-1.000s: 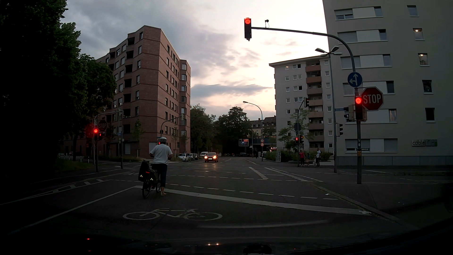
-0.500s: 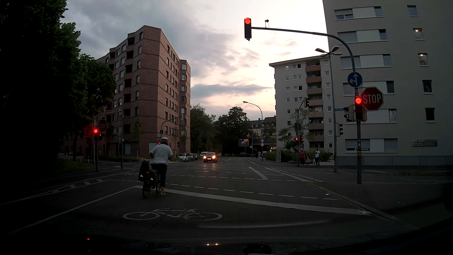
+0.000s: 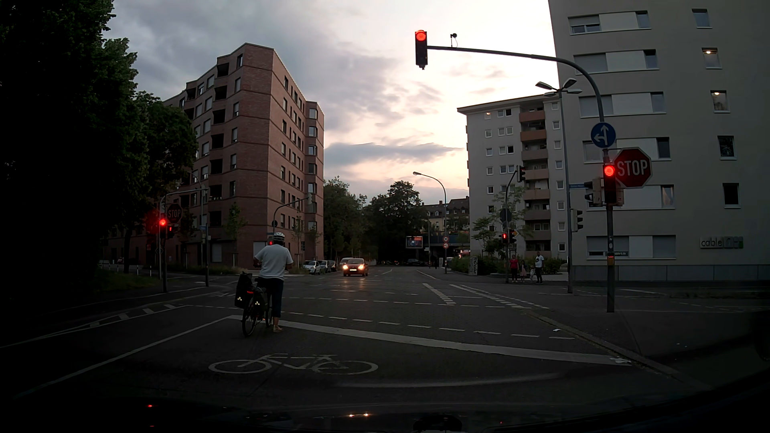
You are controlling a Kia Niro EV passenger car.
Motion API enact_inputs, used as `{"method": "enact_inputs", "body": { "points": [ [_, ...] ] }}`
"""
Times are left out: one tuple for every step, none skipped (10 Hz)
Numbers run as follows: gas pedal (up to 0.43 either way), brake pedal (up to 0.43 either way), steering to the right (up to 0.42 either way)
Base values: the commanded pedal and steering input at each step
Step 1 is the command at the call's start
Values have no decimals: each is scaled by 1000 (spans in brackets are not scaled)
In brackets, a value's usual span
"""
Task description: Follow the waypoints while adhering to traffic rules and regulations
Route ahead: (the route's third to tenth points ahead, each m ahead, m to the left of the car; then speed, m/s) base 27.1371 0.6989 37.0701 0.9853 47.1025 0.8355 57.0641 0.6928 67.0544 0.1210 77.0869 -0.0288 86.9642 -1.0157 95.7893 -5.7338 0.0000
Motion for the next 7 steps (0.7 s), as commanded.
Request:
{"method": "enact_inputs", "body": {
  "points": [
    [0, 220, -8],
    [0, 220, -8],
    [0, 220, -8],
    [0, 220, -8],
    [0, 220, -8],
    [0, 220, -8],
    [0, 220, -8]
  ]
}}
